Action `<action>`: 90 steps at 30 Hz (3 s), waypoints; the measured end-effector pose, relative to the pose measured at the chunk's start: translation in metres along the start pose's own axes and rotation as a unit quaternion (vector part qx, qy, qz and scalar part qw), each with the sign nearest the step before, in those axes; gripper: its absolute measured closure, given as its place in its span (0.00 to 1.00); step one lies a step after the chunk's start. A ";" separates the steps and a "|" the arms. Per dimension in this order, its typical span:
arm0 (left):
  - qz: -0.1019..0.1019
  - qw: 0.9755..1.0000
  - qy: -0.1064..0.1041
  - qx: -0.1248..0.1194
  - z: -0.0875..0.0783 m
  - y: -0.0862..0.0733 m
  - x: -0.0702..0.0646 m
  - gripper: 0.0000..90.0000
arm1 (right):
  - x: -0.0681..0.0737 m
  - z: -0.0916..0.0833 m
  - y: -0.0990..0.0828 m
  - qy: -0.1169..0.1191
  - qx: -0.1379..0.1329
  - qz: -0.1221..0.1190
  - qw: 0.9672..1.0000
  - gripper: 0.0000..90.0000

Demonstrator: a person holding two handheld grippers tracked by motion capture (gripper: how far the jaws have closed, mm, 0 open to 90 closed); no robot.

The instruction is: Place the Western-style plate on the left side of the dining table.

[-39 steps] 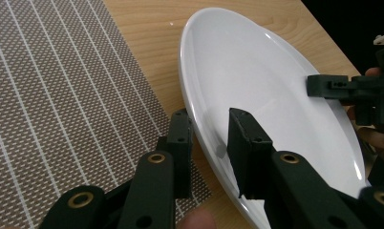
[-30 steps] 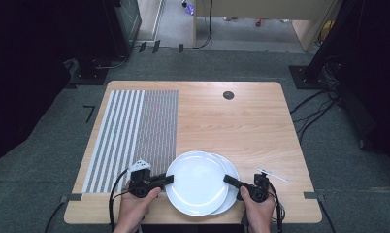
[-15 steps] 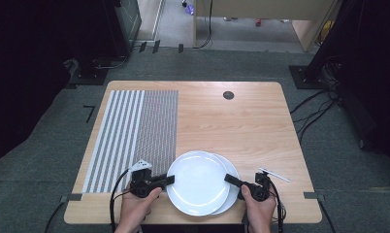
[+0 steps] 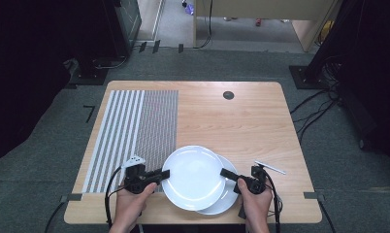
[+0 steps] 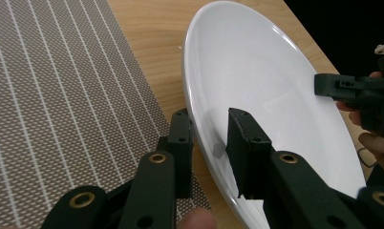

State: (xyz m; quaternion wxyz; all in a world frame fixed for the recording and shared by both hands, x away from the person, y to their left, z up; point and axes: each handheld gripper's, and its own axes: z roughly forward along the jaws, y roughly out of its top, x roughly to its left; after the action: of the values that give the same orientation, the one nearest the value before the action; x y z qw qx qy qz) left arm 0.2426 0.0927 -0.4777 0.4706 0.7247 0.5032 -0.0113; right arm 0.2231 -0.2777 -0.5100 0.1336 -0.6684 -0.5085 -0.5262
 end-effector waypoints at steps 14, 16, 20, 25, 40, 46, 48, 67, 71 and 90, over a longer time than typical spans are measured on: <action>-0.011 0.999 0.018 -0.030 -0.020 0.018 0.018 0.81 | 0.028 0.028 0.021 0.004 0.011 -0.021 1.000 0.97; -0.012 0.999 0.023 -0.034 -0.024 0.020 0.022 0.81 | 0.033 0.033 0.023 0.004 0.013 -0.024 1.000 0.97; -0.014 0.999 0.032 -0.041 -0.031 0.025 0.028 0.81 | 0.043 0.044 0.028 0.006 0.019 -0.031 0.999 0.97; -0.020 0.998 0.042 -0.049 -0.038 0.031 0.038 0.81 | 0.053 0.059 0.033 0.007 0.026 -0.036 0.999 0.97; -0.037 0.994 0.076 -0.070 -0.052 0.049 0.068 0.80 | 0.080 0.102 0.049 0.000 0.041 -0.056 0.998 0.97; -0.047 0.992 0.082 -0.079 -0.055 0.052 0.079 0.81 | 0.085 0.119 0.056 0.002 0.051 -0.055 0.997 0.97; -0.056 0.991 0.087 -0.083 -0.056 0.054 0.087 0.81 | 0.087 0.130 0.061 0.002 0.057 -0.056 0.997 0.97; -0.087 0.985 0.115 -0.098 -0.057 0.057 0.121 0.81 | 0.092 0.186 0.078 -0.007 0.086 -0.062 0.994 0.96; -0.098 0.982 0.125 -0.100 -0.056 0.057 0.131 0.81 | 0.090 0.199 0.078 -0.009 0.092 -0.055 0.994 0.96; -0.131 0.976 0.142 -0.105 -0.039 0.054 0.164 0.80 | 0.091 0.239 0.086 -0.048 0.092 -0.062 0.993 0.95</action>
State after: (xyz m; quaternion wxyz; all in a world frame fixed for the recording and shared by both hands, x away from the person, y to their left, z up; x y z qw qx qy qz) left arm 0.3461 0.2353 -0.5000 0.4620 0.5933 0.6539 0.0831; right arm 0.4228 -0.0971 -0.5012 0.1372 -0.6447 -0.6010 -0.4520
